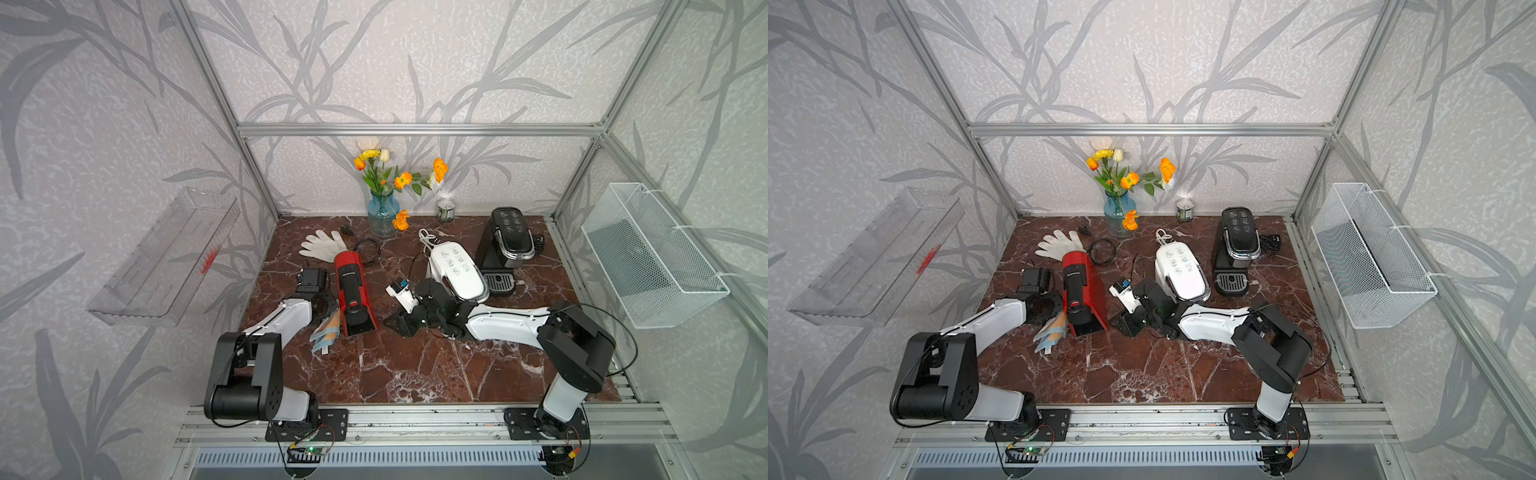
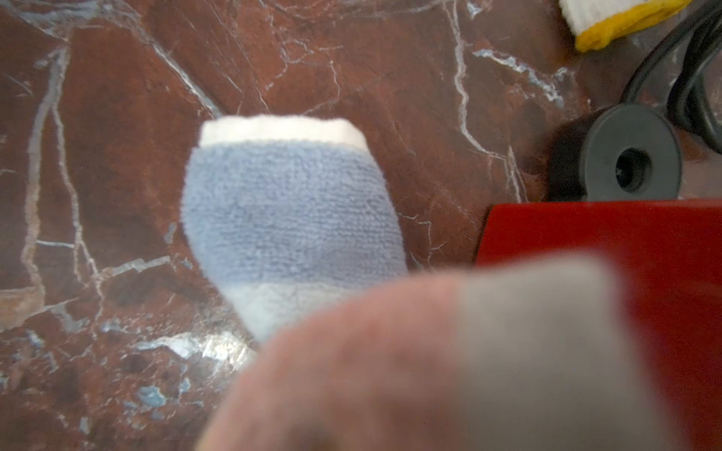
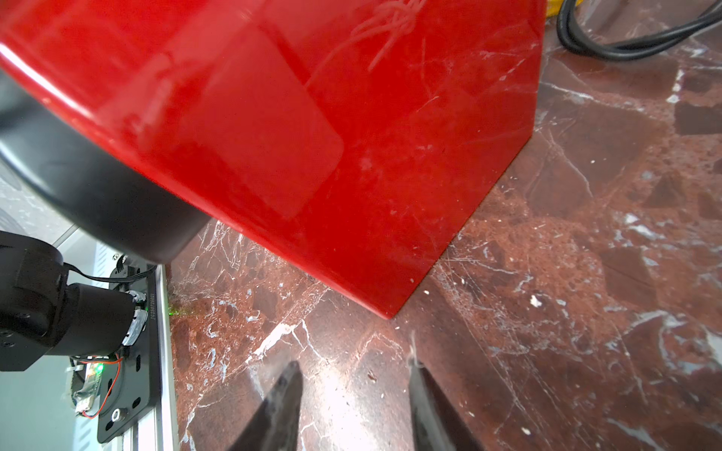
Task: Wipe the surface of a coffee machine
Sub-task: Wipe the dirt from the surface of the coffee machine.
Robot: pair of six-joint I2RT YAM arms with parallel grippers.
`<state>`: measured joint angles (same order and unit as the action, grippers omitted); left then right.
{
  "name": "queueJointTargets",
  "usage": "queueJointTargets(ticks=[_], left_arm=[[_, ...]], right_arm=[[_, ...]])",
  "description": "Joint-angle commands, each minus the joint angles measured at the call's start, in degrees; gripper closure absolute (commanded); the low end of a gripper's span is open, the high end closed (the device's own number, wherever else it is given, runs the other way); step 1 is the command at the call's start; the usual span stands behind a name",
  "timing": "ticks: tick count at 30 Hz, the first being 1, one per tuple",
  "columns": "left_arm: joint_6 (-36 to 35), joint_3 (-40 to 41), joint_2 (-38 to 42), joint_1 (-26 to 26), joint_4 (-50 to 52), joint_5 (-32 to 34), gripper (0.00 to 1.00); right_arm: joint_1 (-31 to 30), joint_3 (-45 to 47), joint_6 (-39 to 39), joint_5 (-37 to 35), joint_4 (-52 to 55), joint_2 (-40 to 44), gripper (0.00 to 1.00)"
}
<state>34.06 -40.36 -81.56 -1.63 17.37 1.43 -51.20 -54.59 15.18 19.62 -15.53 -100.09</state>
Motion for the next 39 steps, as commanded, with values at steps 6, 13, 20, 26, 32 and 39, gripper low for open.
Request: queueJointTargets(ticks=[6,13,20,26,32,39], left_arm=[[-1.26,-7.2,8.59,0.84,3.82,-3.69,1.0],[-0.76,-12.58,16.86,1.45,3.69,-2.31,1.0],[-0.68,-9.76,15.86,1.6,3.24,-1.3,1.0],[0.86,-4.01,13.4,2.91,-0.1,-1.64,1.0],[1.77,-1.04,10.17,3.38,-0.67,-4.65,1.0],[3.08,0.69,7.41,3.42,-1.73,-8.62,1.0]], right_arm=[[0.27,-0.76,0.46,0.62,-1.34,0.22,0.55],[0.09,-0.85,0.38,0.42,-1.21,0.24,0.55],[-0.24,-0.87,0.11,-0.02,-0.85,0.6,0.55],[-0.39,-0.89,-0.14,-0.1,-0.62,0.76,0.55],[-0.65,-0.96,-0.37,-0.19,-0.46,0.85,0.55],[-0.74,-0.86,-1.09,-1.07,0.24,1.48,0.55]])
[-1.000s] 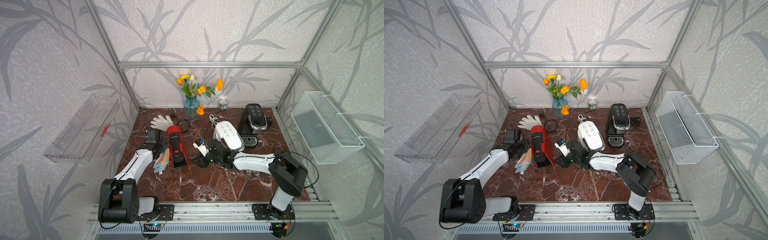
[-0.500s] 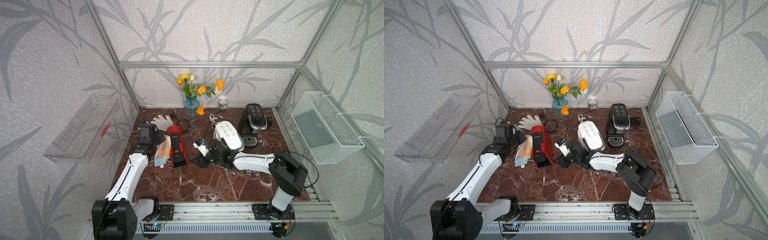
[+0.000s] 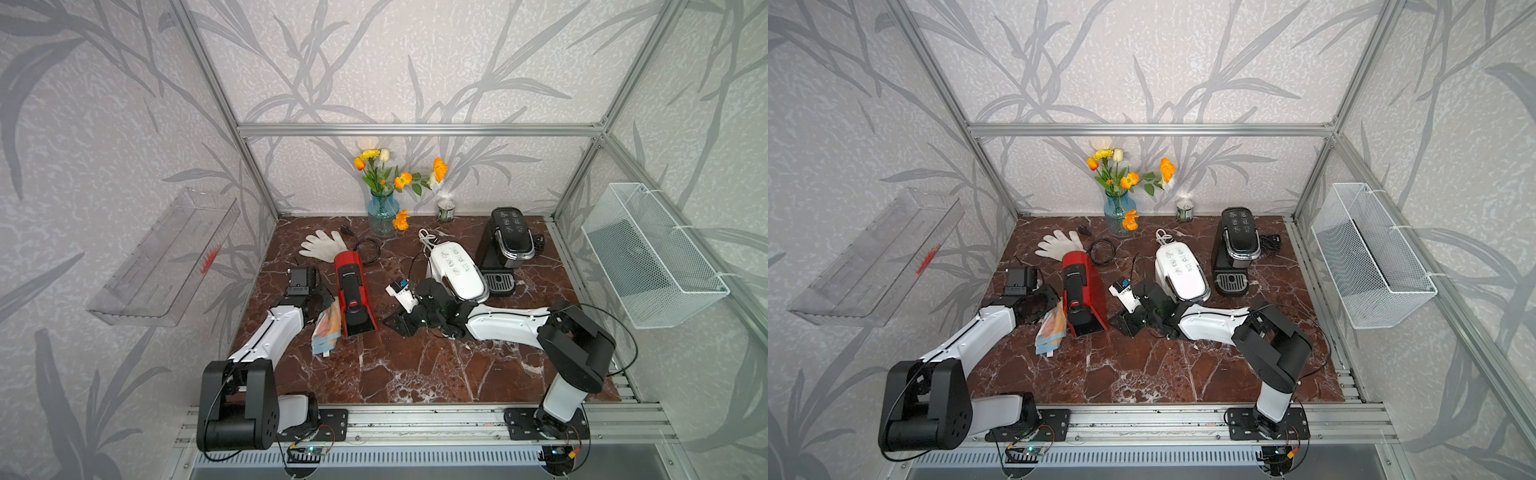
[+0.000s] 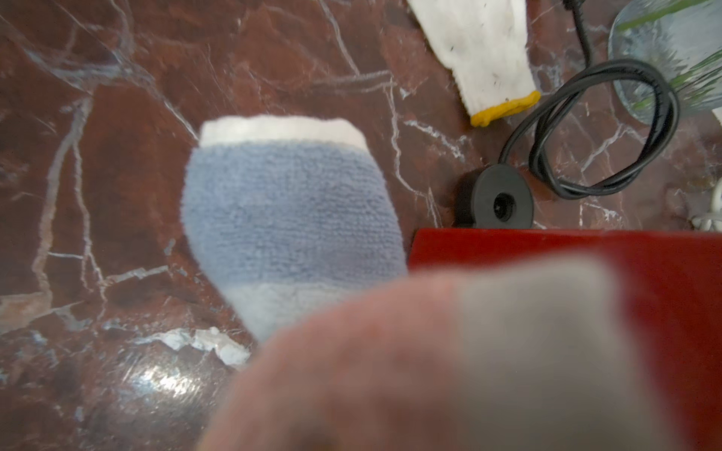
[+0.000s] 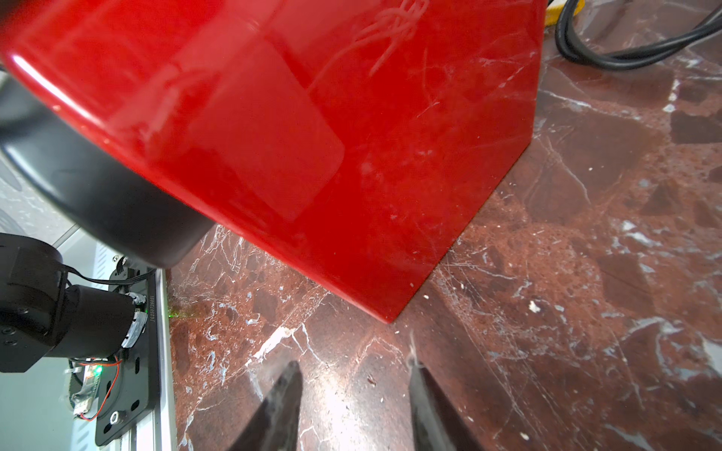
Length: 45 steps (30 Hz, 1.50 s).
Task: Wipe the surface of a coffee machine
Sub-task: Wipe the dirt from the surface of the coffee machine.
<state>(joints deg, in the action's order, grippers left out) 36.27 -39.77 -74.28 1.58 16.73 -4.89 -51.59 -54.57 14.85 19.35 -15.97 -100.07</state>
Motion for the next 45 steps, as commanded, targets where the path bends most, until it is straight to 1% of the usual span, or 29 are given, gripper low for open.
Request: queueJointTargets(ticks=[1,7,11,15,17,20,23,25,28,31,34,37,41,45], left_arm=[[0.53,-0.44,0.61,0.2,-0.62,-2.31,1.0],[-0.84,-5.66,6.24,0.18,3.21,-1.69,1.0],[-1.05,-7.08,11.09,0.17,2.21,-0.03,1.0],[-1.92,-9.23,13.41,0.22,2.48,1.58,1.0],[-2.05,-9.75,13.15,0.24,2.34,1.9,1.0],[-1.85,-9.23,10.74,0.27,1.54,1.12,1.0],[0.81,-7.45,7.62,0.22,0.2,-2.04,1.0],[1.86,-5.95,5.68,0.28,-0.64,-5.26,1.0],[1.97,-3.59,3.69,0.3,-0.96,-6.33,1.0],[2.59,-0.49,3.61,0.29,-1.87,-6.43,1.0],[4.86,3.29,4.21,0.26,-4.7,-7.61,1.0],[6.16,5.28,4.06,0.27,-6.1,-8.36,1.0],[6.06,4.19,4.26,0.26,-4.96,-8.53,1.0],[4.92,-1.01,5.91,0.51,-0.94,-7.54,1.0]], right_arm=[[-0.35,-0.81,-0.85,-0.9,0.68,1.46,0.55],[-0.58,-0.98,-0.93,-0.89,0.75,1.46,0.55],[-0.61,-0.88,-1.07,-1.05,1.02,1.96,0.55],[-0.61,-0.65,-1.32,-1.34,1.11,1.94,0.55],[-0.56,-0.72,-1.23,-1.18,1.13,1.99,0.55],[-0.78,-0.6,-1.19,-1.07,1.06,1.99,0.55],[-1.09,-0.63,-1.77,-1.65,1.57,1.99,0.55],[-1.48,-0.88,-2.54,-2.45,2.31,2.75,0.55],[-1.75,-0.98,-2.97,-2.83,2.62,3.64,0.55],[-1.93,-0.98,-3.05,-3.09,2.7,3.52,0.55],[-2.09,-1.07,-2.91,-2.88,2.6,3.31,0.55],[-2.2,-1.15,-2.95,-2.83,2.65,3.22,0.55],[-2.28,-1.1,-3.38,-3.31,2.89,3.46,0.55],[-2.28,-0.89,-3.43,-3.67,2.98,3.7,0.55]])
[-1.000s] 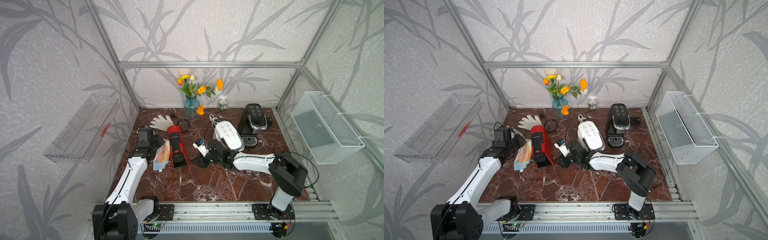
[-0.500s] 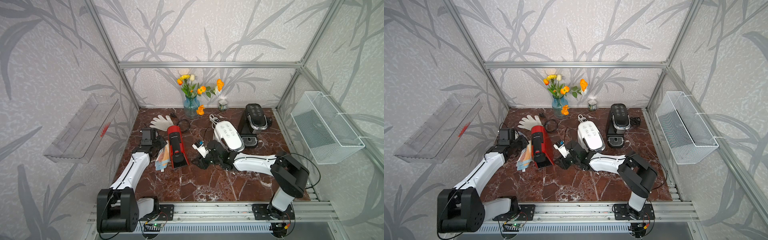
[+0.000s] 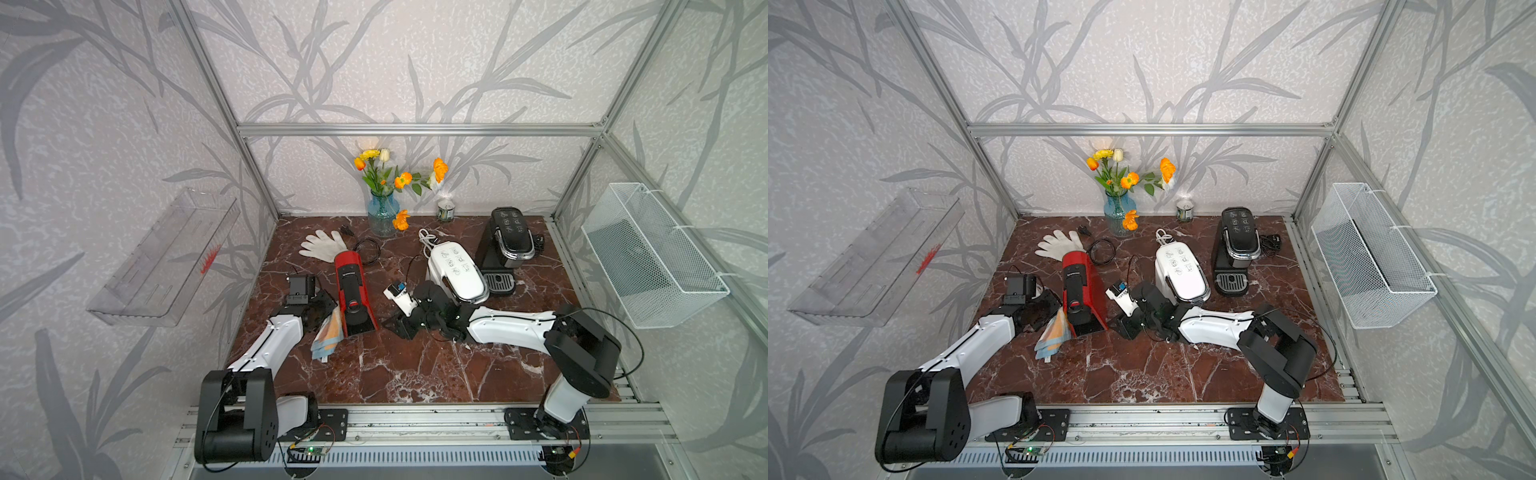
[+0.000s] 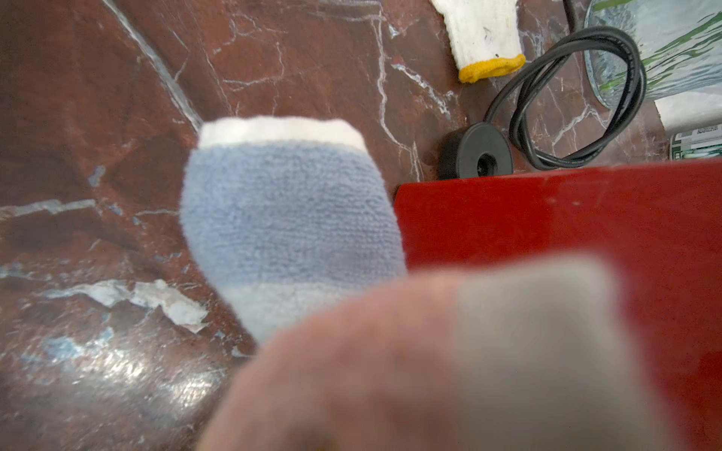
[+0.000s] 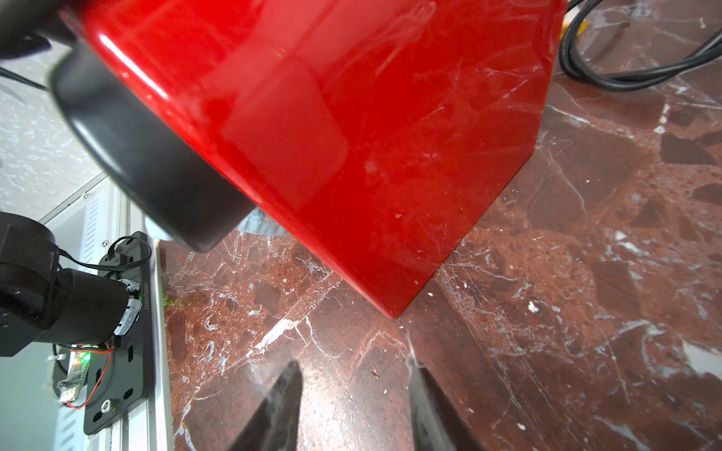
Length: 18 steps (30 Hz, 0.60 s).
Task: Wipe the surface of a coffee machine
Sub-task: Wipe the dirt from the surface of the coffee machine.
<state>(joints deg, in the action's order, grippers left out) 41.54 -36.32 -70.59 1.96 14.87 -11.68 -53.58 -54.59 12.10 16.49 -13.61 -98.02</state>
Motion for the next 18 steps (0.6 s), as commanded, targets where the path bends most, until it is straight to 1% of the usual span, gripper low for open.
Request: queueJointTargets(ticks=[1,6,9,12,16,18], left_arm=[[-0.53,-5.85,2.83,0.2,1.7,-0.35,1.0],[-1.46,-10.8,6.02,0.33,2.33,2.12,1.0],[-3.18,-12.8,5.85,0.41,2.17,5.48,1.0],[-3.72,-14.1,2.81,1.27,0.56,5.3,1.0],[-3.75,-15.38,-4.79,1.82,-3.17,1.95,1.0],[-3.97,-17.01,-8.96,1.94,-1.89,-0.41,1.0]], right_arm=[[-0.3,-0.85,-0.75,-0.85,0.66,1.64,0.55],[-0.34,-0.87,-0.72,-0.72,0.6,1.43,0.55],[-0.32,-0.8,-0.83,-0.85,0.69,1.51,0.55],[-0.32,-0.75,-1.08,-1.15,0.77,1.6,0.55],[-0.37,-0.65,-1.15,-1.16,0.79,1.62,0.55],[-0.38,-0.7,-0.95,-1.02,0.75,1.57,0.55]])
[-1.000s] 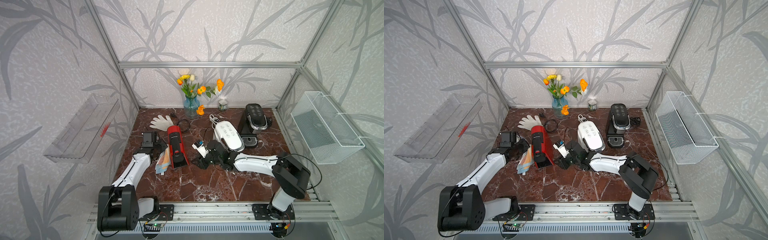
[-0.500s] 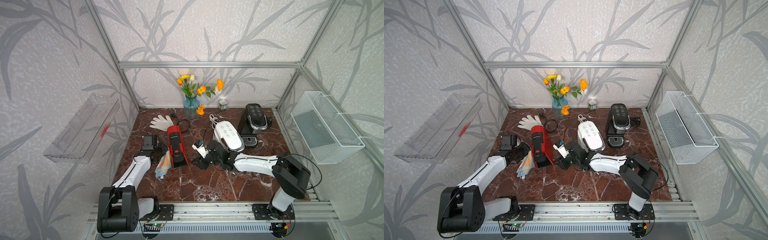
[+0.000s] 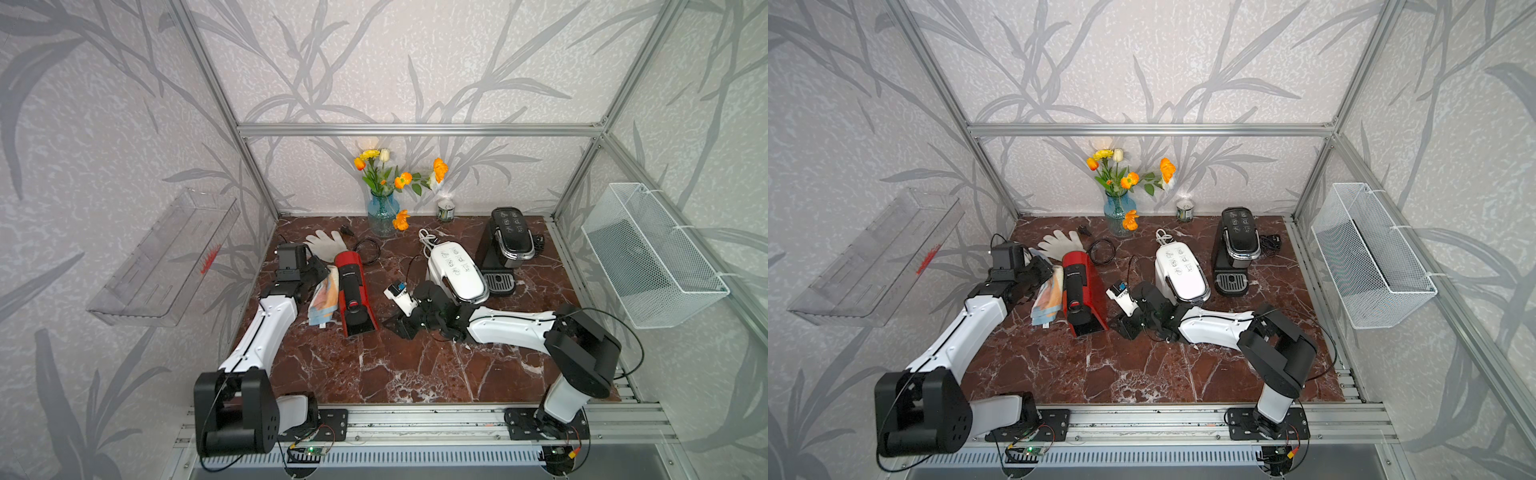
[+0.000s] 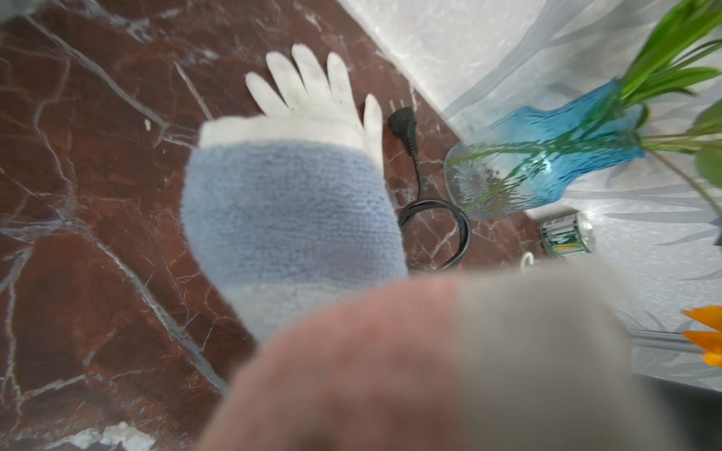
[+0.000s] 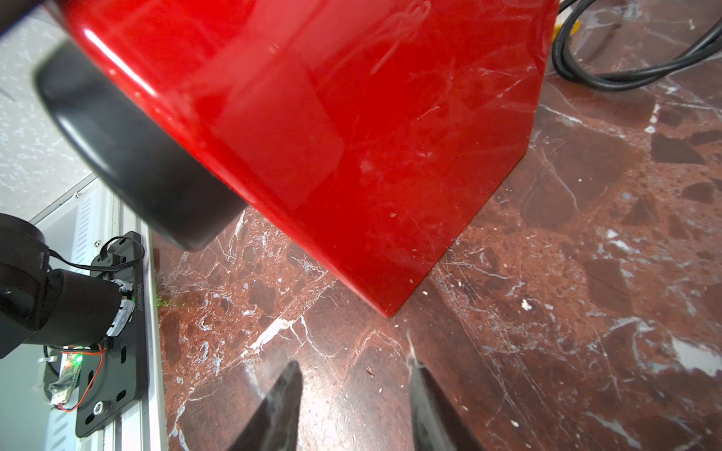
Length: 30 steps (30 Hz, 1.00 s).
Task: Wipe the surface of a coffee machine
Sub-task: Wipe the dirt from the surface of the coffee machine.
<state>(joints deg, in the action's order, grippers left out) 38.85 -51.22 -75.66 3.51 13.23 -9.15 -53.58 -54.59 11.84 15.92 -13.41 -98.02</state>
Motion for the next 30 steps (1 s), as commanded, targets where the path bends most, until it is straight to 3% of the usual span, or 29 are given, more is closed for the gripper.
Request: queueJointTargets(ticks=[1,7,14,23,30], left_arm=[[-1.58,-2.77,-6.07,0.38,0.44,-4.23,1.0],[0.17,1.56,-9.77,0.44,-3.88,-8.37,1.0],[-2.29,5.78,-8.56,0.95,-1.52,-6.51,1.0],[-2.17,-2.02,-0.94,1.17,2.49,-8.6,1.0],[-5.56,-4.69,0.65,1.63,-3.5,-6.46,1.0]], right_arm=[[-0.42,-0.67,-0.74,-0.45,0.5,1.51,0.55],[-0.47,-0.65,-1.06,-0.89,0.66,1.32,0.55],[-0.47,-0.91,-0.88,-0.56,0.57,0.72,0.55],[-0.45,-1.0,-0.94,-0.63,0.52,0.55,0.55],[-0.47,-1.07,-0.75,-0.27,0.56,0.55,0.54]])
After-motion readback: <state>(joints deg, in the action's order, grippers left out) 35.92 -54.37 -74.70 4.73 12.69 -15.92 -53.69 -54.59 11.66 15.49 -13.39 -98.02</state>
